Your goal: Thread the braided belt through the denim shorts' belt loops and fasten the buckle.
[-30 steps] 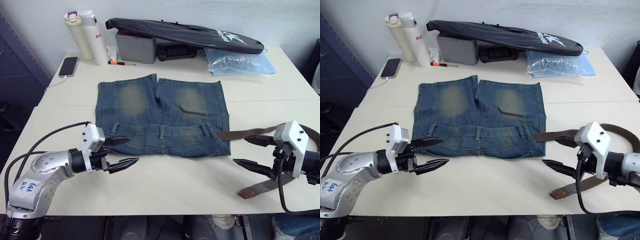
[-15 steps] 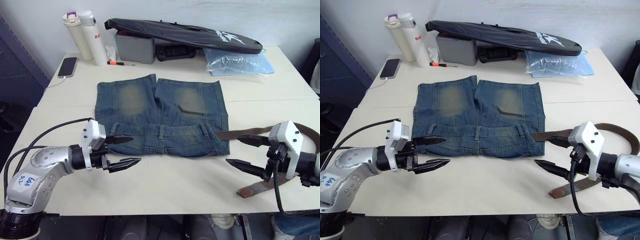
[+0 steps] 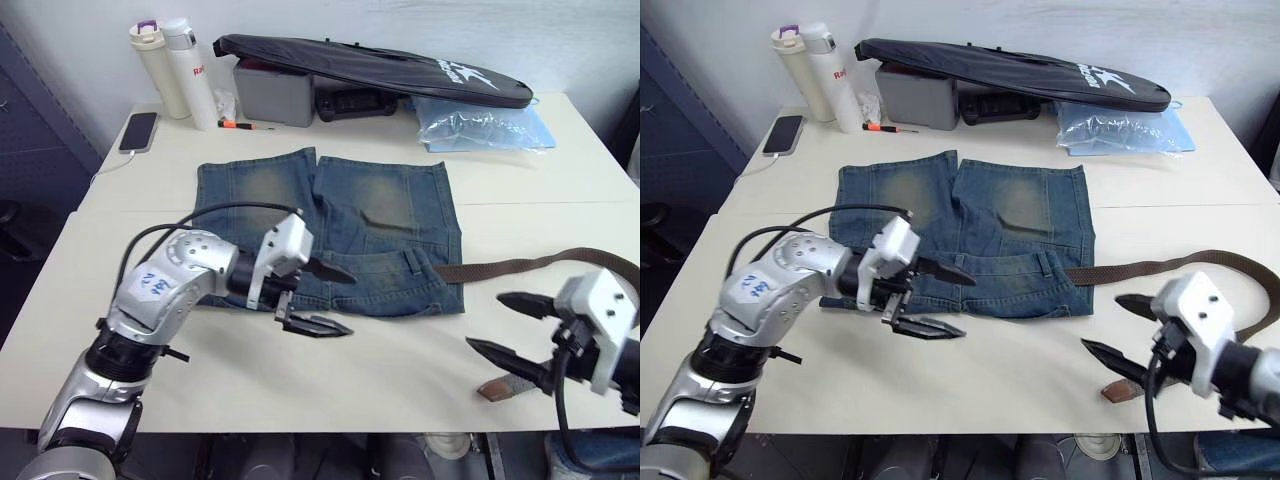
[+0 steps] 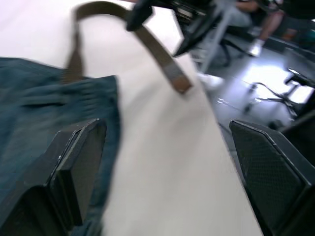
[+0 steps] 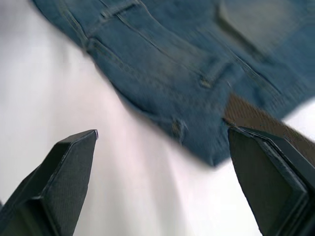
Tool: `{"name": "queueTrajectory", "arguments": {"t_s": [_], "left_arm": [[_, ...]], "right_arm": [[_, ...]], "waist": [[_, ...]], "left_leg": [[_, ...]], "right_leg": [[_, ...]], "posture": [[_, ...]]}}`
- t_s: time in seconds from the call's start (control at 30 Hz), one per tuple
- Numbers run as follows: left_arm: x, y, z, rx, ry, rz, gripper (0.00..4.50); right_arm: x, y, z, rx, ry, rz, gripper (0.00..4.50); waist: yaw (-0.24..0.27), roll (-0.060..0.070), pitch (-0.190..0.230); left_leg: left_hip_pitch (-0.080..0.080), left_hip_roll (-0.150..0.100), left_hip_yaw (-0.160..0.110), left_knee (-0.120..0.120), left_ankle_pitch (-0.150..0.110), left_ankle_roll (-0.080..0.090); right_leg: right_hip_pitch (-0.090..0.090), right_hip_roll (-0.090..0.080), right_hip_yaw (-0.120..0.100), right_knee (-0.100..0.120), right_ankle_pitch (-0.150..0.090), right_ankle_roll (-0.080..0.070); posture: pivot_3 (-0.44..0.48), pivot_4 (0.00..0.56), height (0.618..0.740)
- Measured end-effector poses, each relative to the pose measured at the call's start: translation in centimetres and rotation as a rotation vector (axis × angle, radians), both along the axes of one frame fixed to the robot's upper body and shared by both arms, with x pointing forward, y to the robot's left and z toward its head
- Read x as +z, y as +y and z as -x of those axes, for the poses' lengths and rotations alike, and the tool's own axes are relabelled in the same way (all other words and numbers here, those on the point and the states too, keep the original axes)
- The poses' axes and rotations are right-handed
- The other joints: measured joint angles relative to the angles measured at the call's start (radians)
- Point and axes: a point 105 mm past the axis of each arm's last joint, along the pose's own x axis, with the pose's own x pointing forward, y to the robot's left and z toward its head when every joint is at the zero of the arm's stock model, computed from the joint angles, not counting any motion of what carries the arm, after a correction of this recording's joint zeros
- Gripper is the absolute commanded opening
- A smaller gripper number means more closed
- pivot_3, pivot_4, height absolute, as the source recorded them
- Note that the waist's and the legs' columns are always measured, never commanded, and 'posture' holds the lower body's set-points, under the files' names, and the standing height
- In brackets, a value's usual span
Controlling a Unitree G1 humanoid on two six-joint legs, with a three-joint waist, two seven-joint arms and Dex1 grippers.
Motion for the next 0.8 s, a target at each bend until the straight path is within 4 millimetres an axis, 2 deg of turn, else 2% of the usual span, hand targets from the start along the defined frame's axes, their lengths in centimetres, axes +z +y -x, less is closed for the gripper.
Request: {"name": "queueTrajectory", "arguments": {"t_s": [0.13, 0.2, 0.23, 0.3, 0.43, 0.53, 0.67, 0.8], "left_arm": [[-1.1, -0.8, 0.1, -0.129, -0.024, -0.077, 4.39], [-1.5, -0.9, 0.1, -0.166, -0.056, -0.116, 4.39], [-1.3, -0.8, 0.0, -0.179, -0.061, -0.125, 4.39], [-1.1, -0.7, 0.0, -0.185, -0.067, -0.13, 4.39], [-1.4, -0.7, 0.6, -0.196, -0.078, -0.144, 4.39], [-2.2, -0.3, 1.1, -0.16, -0.054, -0.155, 4.39], [-2.7, 0.1, 1.7, -0.094, -0.053, -0.162, 4.39], [-2.2, 0.6, 2.2, -0.049, -0.052, -0.158, 4.39]], "right_arm": [[0.2, -2.9, 3.0, -0.151, 0.07, 0.032, 4.49], [-0.4, -4.1, 4.8, -0.196, 0.157, 0.069, 4.49], [-0.6, -4.7, 6.0, -0.205, 0.215, 0.106, 4.49], [-0.2, -4.9, 6.5, -0.171, 0.228, 0.161, 4.49], [-0.4, -4.4, 5.9, 0.003, 0.226, 0.338, 4.49], [-1.7, -4.1, 4.6, 0.142, 0.195, 0.427, 4.49], [-3.8, -5.4, 2.5, 0.221, 0.163, 0.494, 4.49], [-5.6, -6.6, 0.6, 0.257, 0.151, 0.533, 4.49]], "waist": [[0.003, -0.003, 0.002], [0.002, -0.003, 0.002], [0.002, -0.003, 0.002], [-0.009, -0.004, 0.002], [-0.03, -0.005, 0.003], [-0.039, -0.006, 0.003], [-0.041, -0.006, 0.003], [-0.041, -0.006, 0.003]], "left_leg": [[0.0, 0.001, 0.0, 0.004, -0.001, 0.001], [0.0, 0.002, 0.002, 0.005, -0.004, 0.007], [-0.001, 0.002, 0.002, 0.005, -0.005, 0.008], [-0.001, 0.003, 0.004, 0.006, -0.007, 0.008], [0.0, 0.004, 0.005, 0.005, -0.008, 0.009], [0.001, 0.003, 0.005, 0.006, -0.008, 0.008], [0.001, 0.002, 0.005, 0.008, -0.006, 0.005], [0.001, 0.002, 0.006, 0.009, -0.007, 0.006]], "right_leg": [[0.0, 0.001, 0.0, -0.003, -0.001, -0.003], [0.0, 0.001, 0.0, -0.004, -0.005, -0.01], [0.0, 0.001, 0.0, -0.004, -0.011, -0.019], [0.002, 0.001, 0.001, -0.004, -0.011, -0.02], [0.003, 0.001, 0.002, -0.003, -0.011, -0.018], [0.002, 0.001, 0.005, 0.001, -0.003, -0.001], [0.002, 0.002, 0.007, 0.001, -0.003, 0.0], [0.002, 0.002, 0.009, 0.002, -0.003, 0.0]], "posture": [[0.0, 0.15, 0.74], [0.0, 0.15, 0.74], [0.0, 0.15, 0.74], [0.0, 0.15, 0.74], [0.0, 0.15, 0.74], [0.0, 0.15, 0.74], [0.0, 0.15, 0.74], [0.0, 0.15, 0.74]]}}
